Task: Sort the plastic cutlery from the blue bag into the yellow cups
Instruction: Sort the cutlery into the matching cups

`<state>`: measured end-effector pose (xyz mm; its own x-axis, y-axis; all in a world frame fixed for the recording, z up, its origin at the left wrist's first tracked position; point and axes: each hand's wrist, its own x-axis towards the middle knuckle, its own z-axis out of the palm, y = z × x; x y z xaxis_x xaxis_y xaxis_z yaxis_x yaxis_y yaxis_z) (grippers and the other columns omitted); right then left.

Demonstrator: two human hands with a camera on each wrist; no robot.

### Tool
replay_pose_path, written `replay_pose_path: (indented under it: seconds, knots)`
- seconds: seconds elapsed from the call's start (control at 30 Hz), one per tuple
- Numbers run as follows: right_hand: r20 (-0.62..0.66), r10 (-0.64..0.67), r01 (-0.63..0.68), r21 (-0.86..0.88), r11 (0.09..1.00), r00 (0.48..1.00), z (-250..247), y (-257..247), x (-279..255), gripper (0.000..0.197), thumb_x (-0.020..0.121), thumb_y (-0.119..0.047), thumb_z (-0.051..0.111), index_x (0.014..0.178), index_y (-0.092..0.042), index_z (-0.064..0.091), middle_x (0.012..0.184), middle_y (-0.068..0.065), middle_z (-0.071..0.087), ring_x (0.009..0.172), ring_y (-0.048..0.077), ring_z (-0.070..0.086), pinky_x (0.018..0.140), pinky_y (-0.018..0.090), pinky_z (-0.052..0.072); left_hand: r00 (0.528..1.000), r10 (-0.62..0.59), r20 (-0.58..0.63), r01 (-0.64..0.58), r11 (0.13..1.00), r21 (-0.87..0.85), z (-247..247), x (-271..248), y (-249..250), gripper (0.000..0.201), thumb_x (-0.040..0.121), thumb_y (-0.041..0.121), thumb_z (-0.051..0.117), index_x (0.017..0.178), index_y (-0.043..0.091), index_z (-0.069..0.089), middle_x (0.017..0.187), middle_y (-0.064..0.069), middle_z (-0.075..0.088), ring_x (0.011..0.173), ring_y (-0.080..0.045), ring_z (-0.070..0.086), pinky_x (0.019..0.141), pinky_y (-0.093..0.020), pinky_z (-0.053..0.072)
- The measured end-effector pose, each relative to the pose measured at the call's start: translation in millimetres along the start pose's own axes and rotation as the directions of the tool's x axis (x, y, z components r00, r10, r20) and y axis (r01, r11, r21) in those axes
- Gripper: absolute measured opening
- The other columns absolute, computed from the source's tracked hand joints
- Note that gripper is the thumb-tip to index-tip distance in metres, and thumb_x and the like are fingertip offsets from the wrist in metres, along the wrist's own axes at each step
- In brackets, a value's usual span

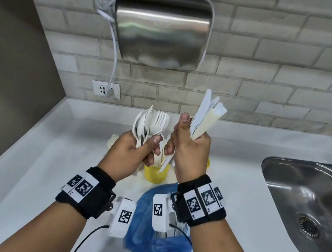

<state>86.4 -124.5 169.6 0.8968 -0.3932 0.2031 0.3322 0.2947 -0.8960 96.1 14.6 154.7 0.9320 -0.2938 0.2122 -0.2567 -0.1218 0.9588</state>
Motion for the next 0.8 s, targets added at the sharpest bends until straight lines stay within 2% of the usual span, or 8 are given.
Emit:
replay_pose_path:
  seconds: [0.13, 0.23, 0.33, 0.47, 0.6, 0.67, 0.73, 0.8]
  knots:
    - [0.061, 0.013, -0.007, -0.095, 0.995, 0.998, -4.4, 0.2, -4.2, 0.025, 0.096, -0.029, 0.068, 0.085, -0.007, 0.063, 0.047, 0.001, 0.05, 0.036, 0.018, 0.042, 0.041, 0.024, 0.037, 0.998, -0.008, 0.063, 0.016, 0.992, -0.126, -1.5, -0.5, -1.1, 0.022, 0.096, 0.028, 0.058, 0.1, 0.011, 0.07, 0.078, -0.005, 0.071, 0.062, -0.019, 0.064, 0.065, -0.03, 0.057]
    - [0.163, -0.013, 0.026, -0.077, 0.997, 0.987, -7.9, -1.1, -5.5, 0.012, 0.092, -0.02, 0.073, 0.103, -0.016, 0.069, 0.05, -0.004, 0.055, 0.036, 0.013, 0.043, 0.041, 0.024, 0.037, 0.997, 0.012, 0.081, -0.001, 0.99, -0.142, -4.8, -0.7, -2.5, 0.017, 0.098, 0.022, 0.058, 0.103, 0.011, 0.071, 0.081, -0.01, 0.072, 0.068, -0.023, 0.067, 0.073, -0.038, 0.058]
    - [0.206, -0.015, 0.023, -0.035, 0.999, 0.979, -11.8, 3.8, -3.9, 0.01, 0.09, -0.015, 0.076, 0.097, -0.023, 0.075, 0.05, 0.002, 0.049, 0.036, 0.015, 0.04, 0.044, 0.026, 0.036, 0.999, 0.04, 0.019, -0.039, 0.999, -0.026, -7.7, 0.4, -4.0, 0.012, 0.102, 0.013, 0.059, 0.102, 0.014, 0.072, 0.082, -0.003, 0.075, 0.07, -0.019, 0.069, 0.067, -0.026, 0.057]
    - [0.213, 0.049, -0.067, 0.079, 0.995, 0.976, -15.2, 8.6, -3.4, 0.009, 0.085, -0.016, 0.075, 0.089, -0.023, 0.077, 0.051, 0.006, 0.047, 0.035, 0.017, 0.035, 0.046, 0.027, 0.036, 0.982, 0.181, -0.049, -0.172, 0.975, 0.142, -13.0, 3.3, -6.0, 0.019, 0.095, 0.011, 0.07, 0.097, 0.03, 0.072, 0.085, 0.011, 0.075, 0.074, -0.017, 0.07, 0.072, -0.027, 0.059]
    - [0.215, 0.076, -0.095, 0.083, 0.992, 0.974, -17.0, 8.5, -2.8, 0.005, 0.083, -0.016, 0.075, 0.084, -0.02, 0.074, 0.051, 0.002, 0.05, 0.035, 0.017, 0.036, 0.046, 0.027, 0.036, 0.968, 0.245, -0.042, -0.234, 0.955, 0.18, -13.2, 2.1, -5.4, 0.02, 0.088, 0.022, 0.077, 0.099, 0.038, 0.07, 0.09, 0.023, 0.071, 0.082, 0.002, 0.067, 0.074, -0.018, 0.053]
    - [0.213, 0.073, -0.082, 0.036, 0.996, 0.974, -17.0, 7.6, -2.5, 0.005, 0.082, -0.017, 0.076, 0.082, -0.022, 0.073, 0.053, 0.001, 0.052, 0.037, 0.017, 0.037, 0.047, 0.028, 0.036, 0.969, 0.241, -0.063, -0.226, 0.958, 0.179, -13.7, 2.2, -8.2, 0.016, 0.085, 0.029, 0.078, 0.1, 0.032, 0.074, 0.095, 0.011, 0.074, 0.087, -0.005, 0.069, 0.076, -0.024, 0.056]
    - [0.196, 0.051, -0.05, -0.013, 0.999, 0.979, -17.4, 4.9, -2.0, 0.006, 0.083, -0.018, 0.077, 0.083, -0.024, 0.074, 0.054, 0.003, 0.052, 0.038, 0.019, 0.037, 0.048, 0.029, 0.036, 0.959, 0.269, -0.087, -0.243, 0.941, 0.236, -15.2, 3.2, -12.6, 0.022, 0.084, 0.034, 0.079, 0.097, 0.017, 0.075, 0.094, -0.007, 0.073, 0.087, -0.019, 0.069, 0.078, -0.034, 0.056]
    - [0.171, 0.021, -0.015, -0.034, 0.999, 0.985, -17.9, 0.6, -1.2, 0.007, 0.087, -0.014, 0.077, 0.09, -0.02, 0.074, 0.052, 0.005, 0.048, 0.038, 0.019, 0.036, 0.047, 0.03, 0.035, 0.94, 0.323, -0.112, -0.273, 0.907, 0.322, -17.1, 5.8, -16.2, 0.018, 0.085, 0.032, 0.08, 0.086, 0.017, 0.07, 0.081, -0.006, 0.065, 0.075, -0.014, 0.064, 0.069, -0.027, 0.052]
